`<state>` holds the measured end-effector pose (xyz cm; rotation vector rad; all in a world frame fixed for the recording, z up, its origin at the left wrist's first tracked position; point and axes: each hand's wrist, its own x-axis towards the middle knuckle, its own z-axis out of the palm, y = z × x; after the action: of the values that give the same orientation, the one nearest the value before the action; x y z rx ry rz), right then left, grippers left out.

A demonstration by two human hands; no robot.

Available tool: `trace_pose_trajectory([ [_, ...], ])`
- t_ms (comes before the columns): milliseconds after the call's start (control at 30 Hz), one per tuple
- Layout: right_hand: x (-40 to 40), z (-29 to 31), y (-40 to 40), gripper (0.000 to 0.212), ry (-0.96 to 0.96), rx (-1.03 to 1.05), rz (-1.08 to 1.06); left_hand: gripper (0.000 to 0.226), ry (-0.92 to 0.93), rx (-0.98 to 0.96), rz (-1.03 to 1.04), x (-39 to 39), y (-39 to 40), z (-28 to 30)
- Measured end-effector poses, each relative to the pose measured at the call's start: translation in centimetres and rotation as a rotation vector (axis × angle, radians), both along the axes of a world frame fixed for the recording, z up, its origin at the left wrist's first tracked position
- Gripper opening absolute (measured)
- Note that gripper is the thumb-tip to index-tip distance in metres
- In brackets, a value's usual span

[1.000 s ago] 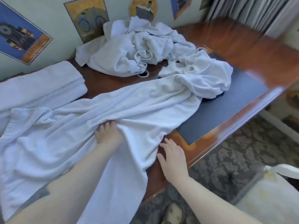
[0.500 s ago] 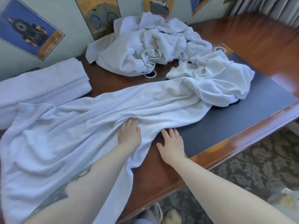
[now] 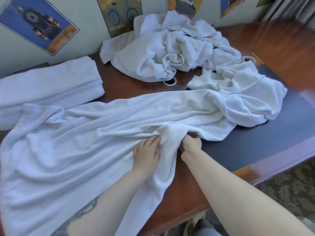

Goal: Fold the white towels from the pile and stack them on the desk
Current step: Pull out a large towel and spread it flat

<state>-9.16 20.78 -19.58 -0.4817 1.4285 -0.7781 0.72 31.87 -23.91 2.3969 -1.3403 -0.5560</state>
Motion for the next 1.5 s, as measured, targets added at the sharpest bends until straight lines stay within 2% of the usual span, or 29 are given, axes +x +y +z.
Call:
trace_pose_trajectory([
  [33, -0.7, 0.2, 0.0, 0.024, 0.179, -0.150, 0.136, 0.058, -0.025, 0.017, 0.015, -0.4, 0.0, -0.2],
  [100, -2.9, -0.1, 1.1, 0.020, 0.563, -0.443, 0.544, 0.057, -0.069, 0.049, 0.066, -1.5, -0.3, -0.3],
  [200, -6.9, -0.3, 3.5, 0.012, 0.929, -0.700, 1.058, 0.056, -0.097, 0.115, 0.158, -3.3, -1.0, -0.4],
  [300, -10.4, 0.5, 4.1, 0.042, 1.226, -0.616, 1.424, 0.059, -0.055, 0.197, 0.220, -4.1, -2.2, -0.1],
  [333, -11.4, 1.2, 3.9, 0.045, 1.273, -0.545, 1.512, 0.063, -0.072, 0.230, 0.216, -4.4, -2.4, -0.1],
  [433, -13.5, 3.2, 1.9, 0.026, 1.285, -0.340, 1.695, 0.071, -0.132, 0.317, 0.178, -5.8, -2.2, -0.1],
  [500, -14.6, 4.3, 0.2, 0.014, 1.290, -0.205, 1.817, 0.068, -0.127, 0.339, 0.212, -6.9, -1.5, 0.0],
  [533, -14.9, 4.6, -0.6, 0.011, 1.283, -0.142, 1.849, 0.066, -0.114, 0.351, 0.240, -7.4, -1.1, 0.0],
  [600, -15.1, 4.9, -2.3, 0.020, 1.257, -0.062, 1.880, 0.062, -0.091, 0.384, 0.284, -8.1, -0.5, 0.3],
  [700, -15.6, 4.9, -4.8, 0.025, 1.223, -0.125, 1.893, 0.060, -0.062, 0.417, 0.351, -8.7, -0.2, 1.1],
  [800, -17.6, 5.2, -5.8, 0.021, 1.425, -0.286, 2.003, 0.064, -0.043, 0.511, 0.410, -7.8, 0.2, 1.9],
  [833, -18.3, 5.3, -5.8, 0.022, 1.476, -0.283, 2.041, 0.063, -0.036, 0.544, 0.427, -7.4, 0.3, 2.2],
  [900, -18.7, 5.7, -6.1, 0.027, 1.442, -0.185, 2.064, 0.061, -0.004, 0.593, 0.475, -7.1, 0.2, 3.0],
  [967, -18.2, 6.0, -6.8, 0.029, 1.345, -0.087, 1.990, 0.060, 0.026, 0.642, 0.554, -7.5, -0.5, 4.1],
  [1000, -18.0, 6.0, -7.2, 0.029, 1.320, -0.118, 1.930, 0.058, 0.039, 0.647, 0.593, -7.8, -1.0, 4.6],
  [1067, -17.9, 5.4, -8.0, 0.027, 1.338, -0.396, 1.750, 0.050, 0.007, 0.508, 0.643, -8.8, -2.5, 5.1],
  [1100, -17.9, 4.8, -7.9, 0.027, 1.328, -0.562, 1.624, 0.043, -0.044, 0.367, 0.623, -9.7, -3.4, 5.2],
  [1167, -17.6, 3.7, -7.3, 0.019, 1.160, -0.802, 1.399, 0.030, -0.123, 0.094, 0.459, -12.5, -5.6, 5.2],
  [1200, -17.4, 3.2, -7.0, 0.013, 1.062, -0.894, 1.331, 0.029, -0.132, 0.045, 0.338, -14.2, -6.6, 5.0],
  [1267, -16.9, 2.2, -7.2, 0.024, 0.952, -0.973, 1.367, 0.036, -0.110, 0.104, 0.164, -17.1, -8.2, 4.2],
  [1333, -16.8, 1.9, -7.9, 0.048, 1.002, -0.807, 1.499, 0.043, -0.121, 0.223, 0.085, -17.7, -8.8, 3.4],
  [1400, -17.0, 1.9, -8.9, 0.069, 1.230, -0.624, 1.532, 0.044, -0.112, 0.262, 0.013, -16.8, -9.2, 3.0],
  [1467, -16.7, 2.3, -9.8, 0.072, 1.392, -0.510, 1.534, 0.041, -0.069, 0.322, -0.043, -15.7, -10.1, 3.6],
  [1500, -16.2, 2.6, -10.2, 0.066, 1.423, -0.462, 1.543, 0.038, -0.027, 0.362, -0.039, -15.1, -10.9, 4.0],
])
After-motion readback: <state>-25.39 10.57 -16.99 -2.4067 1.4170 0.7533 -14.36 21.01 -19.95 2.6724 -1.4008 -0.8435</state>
